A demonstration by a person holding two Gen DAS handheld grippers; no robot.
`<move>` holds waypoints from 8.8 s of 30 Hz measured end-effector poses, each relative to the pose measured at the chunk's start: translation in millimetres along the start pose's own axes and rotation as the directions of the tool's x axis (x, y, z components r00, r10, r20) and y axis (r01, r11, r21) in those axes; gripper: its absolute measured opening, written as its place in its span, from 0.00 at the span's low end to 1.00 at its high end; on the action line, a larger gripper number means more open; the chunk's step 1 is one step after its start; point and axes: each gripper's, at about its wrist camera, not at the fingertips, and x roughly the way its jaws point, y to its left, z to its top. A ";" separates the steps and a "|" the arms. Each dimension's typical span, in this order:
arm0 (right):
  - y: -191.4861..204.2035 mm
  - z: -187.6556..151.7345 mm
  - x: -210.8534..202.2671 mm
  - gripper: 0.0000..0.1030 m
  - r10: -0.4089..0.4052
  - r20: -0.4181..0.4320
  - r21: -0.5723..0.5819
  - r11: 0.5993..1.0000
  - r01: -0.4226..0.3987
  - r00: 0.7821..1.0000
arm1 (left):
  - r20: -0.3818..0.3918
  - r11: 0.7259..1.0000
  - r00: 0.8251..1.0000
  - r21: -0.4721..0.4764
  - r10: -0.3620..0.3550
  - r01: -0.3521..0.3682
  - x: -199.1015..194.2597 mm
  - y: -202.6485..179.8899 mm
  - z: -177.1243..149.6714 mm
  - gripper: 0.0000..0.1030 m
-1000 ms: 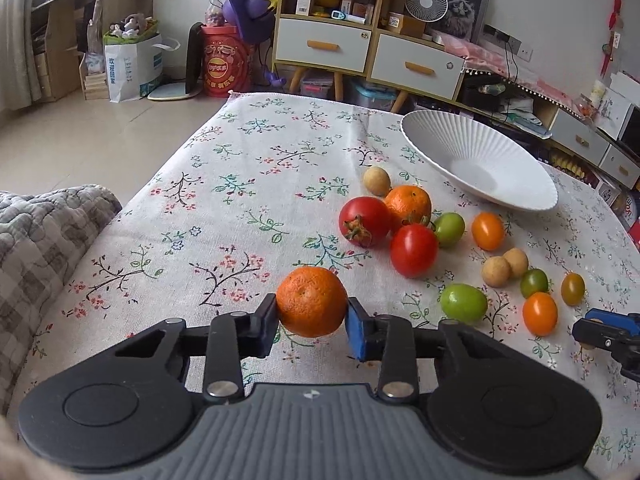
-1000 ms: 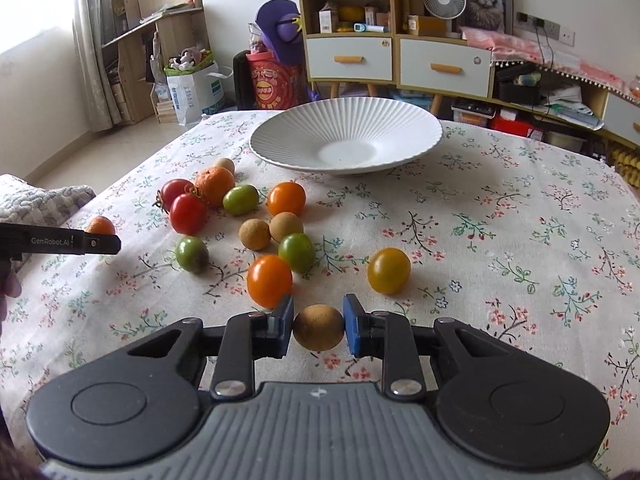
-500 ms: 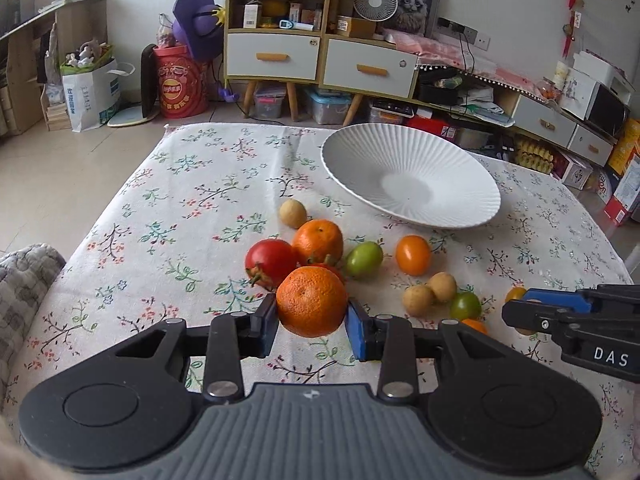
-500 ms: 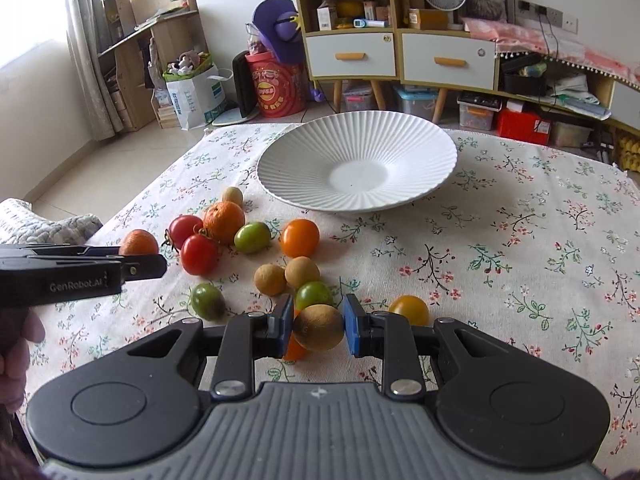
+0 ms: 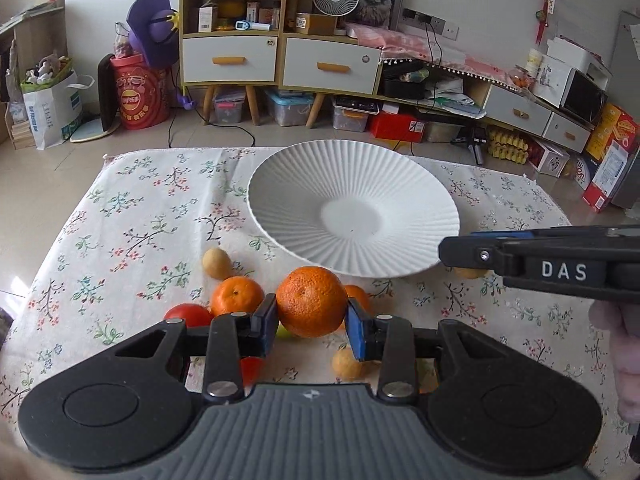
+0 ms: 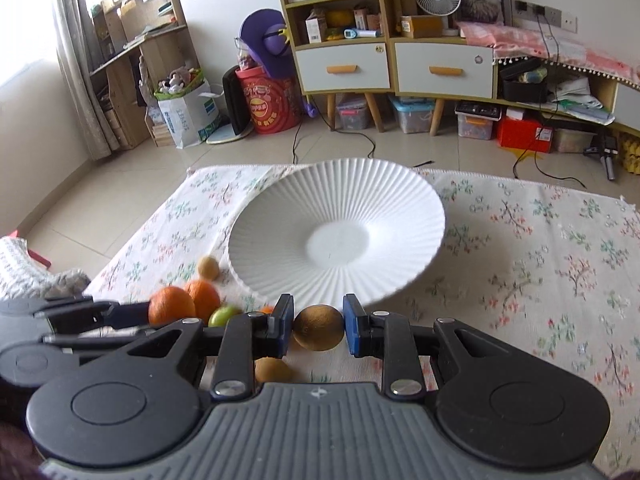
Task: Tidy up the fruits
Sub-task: 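Carry the mandarin in the left tool and the kiwi in the right tool over the white plate, then open the left tool to drop the mandarin while the right tool drops the kiwi, then move the left tool to the green tomato while the right tool moves to the yellow tomato, then close the left tool on the green tomato while the right tool closes on the yellow tomato, then carry the green tomato in the left tool and yellow tomato in the right tool over the plate, then open the right tool to drop the yellow tomato while the left tool drops the green tomato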
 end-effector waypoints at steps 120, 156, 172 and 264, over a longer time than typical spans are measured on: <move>-20.8 -100.2 -9.0 0.99 -0.127 -0.011 -0.121 0.985 0.124 0.992 | 0.039 0.984 0.996 0.162 -0.075 0.068 -12.4 40.2 -90.4 0.71; 0.2 -98.4 -6.4 0.39 -0.095 0.093 -0.214 0.970 0.113 0.991 | 0.115 0.987 0.984 0.106 -0.134 0.121 -9.3 40.0 -89.7 0.31; 3.2 -95.4 -6.7 0.24 -0.075 0.078 -0.185 0.979 0.088 0.994 | 0.098 0.987 0.986 0.100 -0.132 0.122 -10.2 38.9 -85.5 0.30; -18.2 30.1 43.9 0.42 -0.013 0.009 -0.070 0.997 0.014 1.000 | 0.042 0.954 0.999 0.300 0.012 -0.024 67.7 -2.2 46.3 0.47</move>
